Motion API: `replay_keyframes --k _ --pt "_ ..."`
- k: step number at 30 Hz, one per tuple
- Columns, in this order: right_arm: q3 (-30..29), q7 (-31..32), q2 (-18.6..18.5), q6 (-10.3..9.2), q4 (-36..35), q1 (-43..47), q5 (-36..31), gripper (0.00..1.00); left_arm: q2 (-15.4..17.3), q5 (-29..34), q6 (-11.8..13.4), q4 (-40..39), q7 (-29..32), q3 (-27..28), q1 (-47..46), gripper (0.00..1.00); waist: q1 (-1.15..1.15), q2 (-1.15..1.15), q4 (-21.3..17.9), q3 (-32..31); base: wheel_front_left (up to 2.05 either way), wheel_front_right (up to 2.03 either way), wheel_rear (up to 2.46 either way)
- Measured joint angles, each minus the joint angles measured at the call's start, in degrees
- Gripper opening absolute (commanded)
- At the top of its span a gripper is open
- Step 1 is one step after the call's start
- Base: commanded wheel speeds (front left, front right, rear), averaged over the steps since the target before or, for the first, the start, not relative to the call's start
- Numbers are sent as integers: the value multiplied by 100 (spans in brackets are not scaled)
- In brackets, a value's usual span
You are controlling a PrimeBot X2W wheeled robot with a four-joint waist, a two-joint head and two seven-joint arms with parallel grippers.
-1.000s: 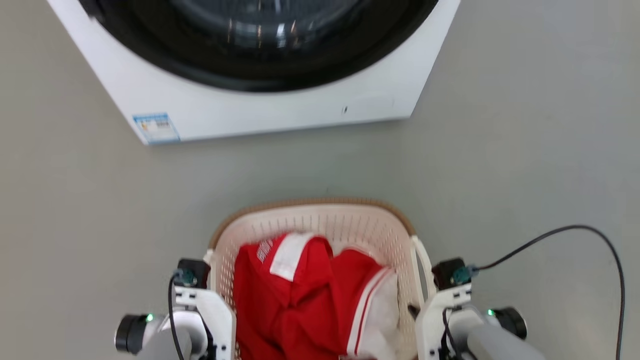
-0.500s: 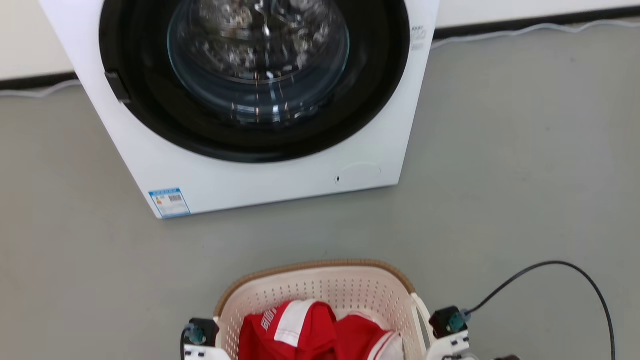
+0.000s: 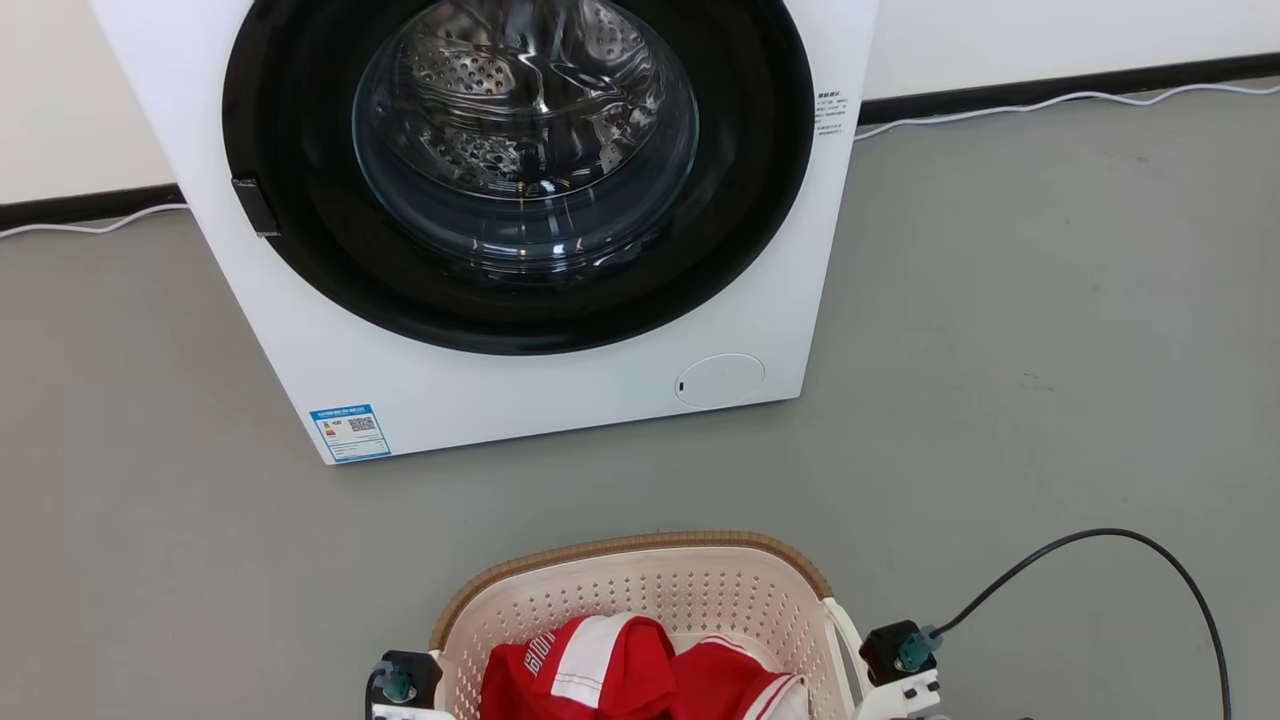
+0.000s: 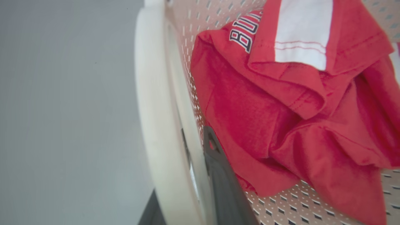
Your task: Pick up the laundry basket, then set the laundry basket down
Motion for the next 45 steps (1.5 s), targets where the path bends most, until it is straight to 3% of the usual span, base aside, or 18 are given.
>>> replay_keyframes --k 45 --pt "26 56 -7 0 3 -1 113 0 10 -308 55 -2 159 -499 -5 0 0 0 -83 45 0 0 0"
